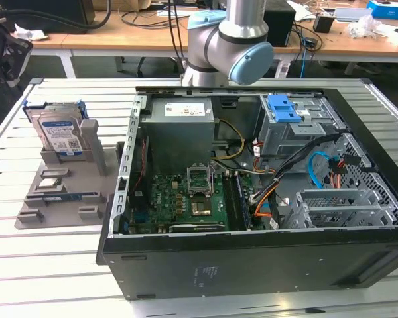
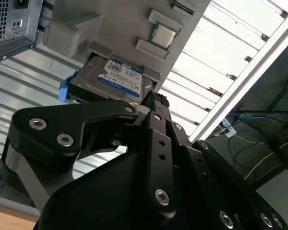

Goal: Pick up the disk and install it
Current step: 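Pick up the disk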

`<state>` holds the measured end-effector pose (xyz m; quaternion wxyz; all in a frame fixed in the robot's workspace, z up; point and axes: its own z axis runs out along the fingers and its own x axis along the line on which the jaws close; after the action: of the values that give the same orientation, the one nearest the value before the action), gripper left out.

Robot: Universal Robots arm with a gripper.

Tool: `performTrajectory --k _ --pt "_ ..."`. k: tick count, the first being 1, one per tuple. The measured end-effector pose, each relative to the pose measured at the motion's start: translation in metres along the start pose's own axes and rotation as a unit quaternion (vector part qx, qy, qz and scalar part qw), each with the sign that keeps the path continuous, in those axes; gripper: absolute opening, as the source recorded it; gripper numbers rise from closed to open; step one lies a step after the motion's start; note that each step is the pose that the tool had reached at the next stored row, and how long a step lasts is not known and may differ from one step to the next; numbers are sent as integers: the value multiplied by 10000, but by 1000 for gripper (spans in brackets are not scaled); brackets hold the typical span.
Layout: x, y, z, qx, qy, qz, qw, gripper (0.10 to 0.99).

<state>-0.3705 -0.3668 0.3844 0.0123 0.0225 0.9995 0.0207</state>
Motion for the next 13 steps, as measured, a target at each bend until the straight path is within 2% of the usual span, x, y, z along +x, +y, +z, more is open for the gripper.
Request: performTrajectory --k 3,5,7,8,9,10,11,12,13 --pt "0 0 0 -5 10 -219 9998 106" --pt "-1 -1 0 -13 24 -577 9983 106" --pt "0 -1 0 -18 33 -788 9969 106" --pt "-1 0 0 -26 46 -1098 9939 106" --pt "-1 -1 0 -33 60 -1425 9898 106" --pt "-1 -1 0 -37 67 -1583 9874 106" --pt "-1 -1 0 -41 74 -1763 9843 106" --pt "-1 -1 0 -45 81 -1932 9811 106" --pt "-1 -1 0 -49 89 -2125 9771 106"
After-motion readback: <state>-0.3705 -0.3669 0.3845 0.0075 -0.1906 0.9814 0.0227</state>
